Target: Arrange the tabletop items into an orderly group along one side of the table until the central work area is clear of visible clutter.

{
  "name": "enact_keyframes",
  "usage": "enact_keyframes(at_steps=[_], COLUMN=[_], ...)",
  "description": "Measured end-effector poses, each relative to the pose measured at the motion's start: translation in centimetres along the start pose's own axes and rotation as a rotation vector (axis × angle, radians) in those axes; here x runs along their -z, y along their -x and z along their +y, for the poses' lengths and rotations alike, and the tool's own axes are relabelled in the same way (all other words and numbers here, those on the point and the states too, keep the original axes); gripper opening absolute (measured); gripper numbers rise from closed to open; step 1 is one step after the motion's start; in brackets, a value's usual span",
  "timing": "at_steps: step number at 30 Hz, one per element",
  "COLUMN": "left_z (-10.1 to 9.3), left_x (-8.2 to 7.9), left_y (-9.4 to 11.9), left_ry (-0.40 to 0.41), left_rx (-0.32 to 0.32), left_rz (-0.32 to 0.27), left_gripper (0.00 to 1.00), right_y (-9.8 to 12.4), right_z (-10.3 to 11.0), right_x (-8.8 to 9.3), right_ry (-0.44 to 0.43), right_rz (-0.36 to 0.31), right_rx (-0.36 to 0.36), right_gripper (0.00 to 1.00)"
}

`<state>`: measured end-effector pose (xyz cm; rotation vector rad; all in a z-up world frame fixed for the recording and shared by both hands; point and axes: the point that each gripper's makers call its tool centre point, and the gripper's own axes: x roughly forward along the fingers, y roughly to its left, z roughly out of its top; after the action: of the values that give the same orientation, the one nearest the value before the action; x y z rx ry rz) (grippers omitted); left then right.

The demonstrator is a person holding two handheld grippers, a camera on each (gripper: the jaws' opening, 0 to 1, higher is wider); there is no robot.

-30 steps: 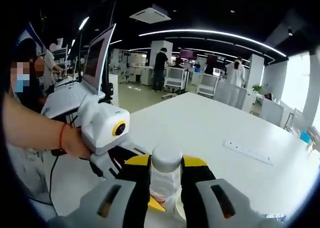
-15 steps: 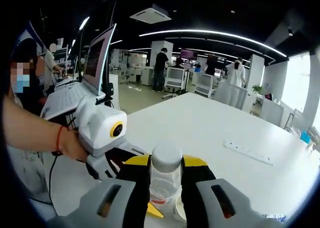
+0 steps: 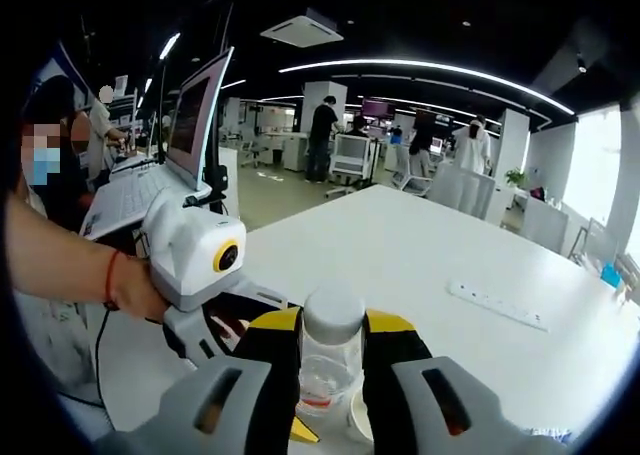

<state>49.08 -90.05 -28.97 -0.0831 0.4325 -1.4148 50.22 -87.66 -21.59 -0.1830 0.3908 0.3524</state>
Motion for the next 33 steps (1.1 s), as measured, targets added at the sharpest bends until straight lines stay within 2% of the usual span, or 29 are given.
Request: enact_keyframes(at_steps=[8,30,33], left_z=[-0.02,-0.26,-0.34], left_x=[-0.20,-0.29,-0.29], left_y=[0.36,0.91,0.93], left_ry=[0.009,0.010,0.013], left_rx=[-0.019,-0.035,-0.037], left_rz=[-0.012,-0.013,-0.014], left_gripper=[0.77,0.73,0.73], right_y=[0.00,-0.15,-0.16], right_z=[0.01,0.07,0.13], right_x=[-0.06,-0.24,-0.23], right_ry=[-0.001,-0.001,-0.006], right_rz=[-0.003,-0.007,-0.008], right_rx=[-0.001,-0.018,-0.022], right_gripper=[0.20,0.23,0.25])
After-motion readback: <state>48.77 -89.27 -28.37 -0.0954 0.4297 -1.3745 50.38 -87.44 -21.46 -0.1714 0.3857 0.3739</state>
